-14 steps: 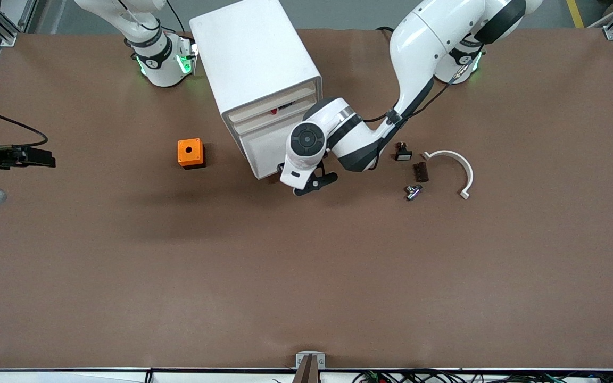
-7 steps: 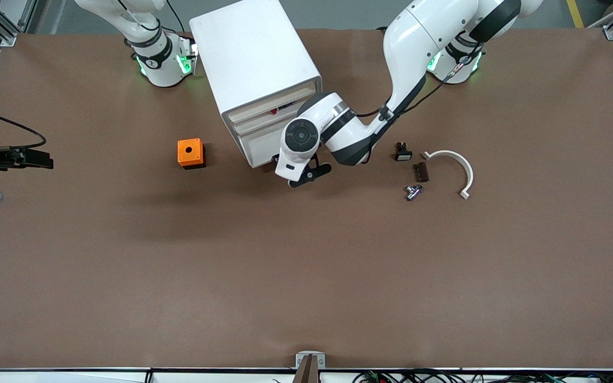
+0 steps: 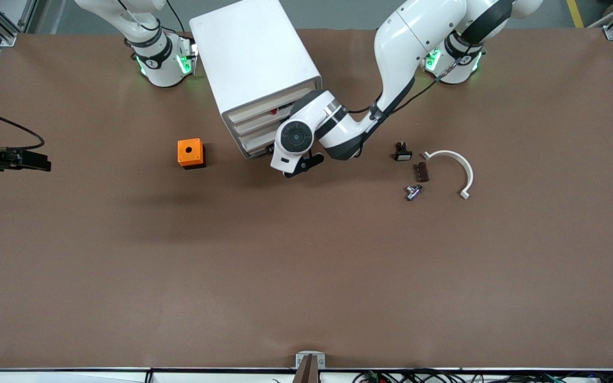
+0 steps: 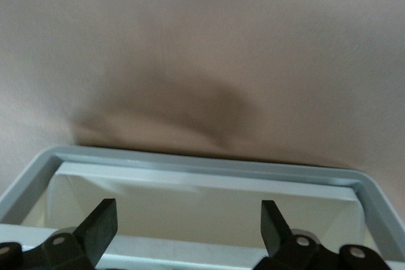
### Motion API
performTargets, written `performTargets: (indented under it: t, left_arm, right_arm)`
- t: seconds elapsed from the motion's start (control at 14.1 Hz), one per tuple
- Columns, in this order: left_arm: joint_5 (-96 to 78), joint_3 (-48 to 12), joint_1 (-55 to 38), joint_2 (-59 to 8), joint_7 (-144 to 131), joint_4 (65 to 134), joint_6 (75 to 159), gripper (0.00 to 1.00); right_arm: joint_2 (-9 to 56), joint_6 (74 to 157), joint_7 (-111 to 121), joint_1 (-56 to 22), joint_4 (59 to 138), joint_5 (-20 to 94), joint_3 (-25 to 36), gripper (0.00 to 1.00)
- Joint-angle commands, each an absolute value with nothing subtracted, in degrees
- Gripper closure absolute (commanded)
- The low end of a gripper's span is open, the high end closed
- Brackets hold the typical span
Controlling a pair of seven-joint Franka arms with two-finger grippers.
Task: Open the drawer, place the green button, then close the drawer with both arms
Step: 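Push the drawer shut into the cabinet with the left gripper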
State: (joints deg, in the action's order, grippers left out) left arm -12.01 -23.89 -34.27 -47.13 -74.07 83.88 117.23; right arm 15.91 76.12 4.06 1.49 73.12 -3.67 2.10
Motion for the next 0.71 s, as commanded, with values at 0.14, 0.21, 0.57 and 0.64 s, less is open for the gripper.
performTargets:
  t: [0.14,0.21,0.57,0.64]
  left_arm:
    - [-17.6,-24.0,-35.1,-47.0,-74.0,84.0,115.5,0.0]
    - [-17.6,-24.0,-35.1,-47.0,-74.1,84.0,115.5,0.0]
    - [-16.6,-23.1,-34.0,-46.1,-73.7,83.6,115.6,0.0]
    - [-16.4,-22.3,-32.7,-45.8,-73.7,83.3,115.6,0.0]
  right_arm:
    - [15.5,70.7,3.3,1.8,69.6,-4.7,1.2,0.0]
    - [14.9,70.1,3.1,1.8,69.6,-4.3,1.1,0.0]
    - [10.6,71.6,2.3,2.7,72.8,-3.2,1.2,0.0]
    - [9.9,72.8,2.3,3.0,72.8,-1.7,1.3,0.0]
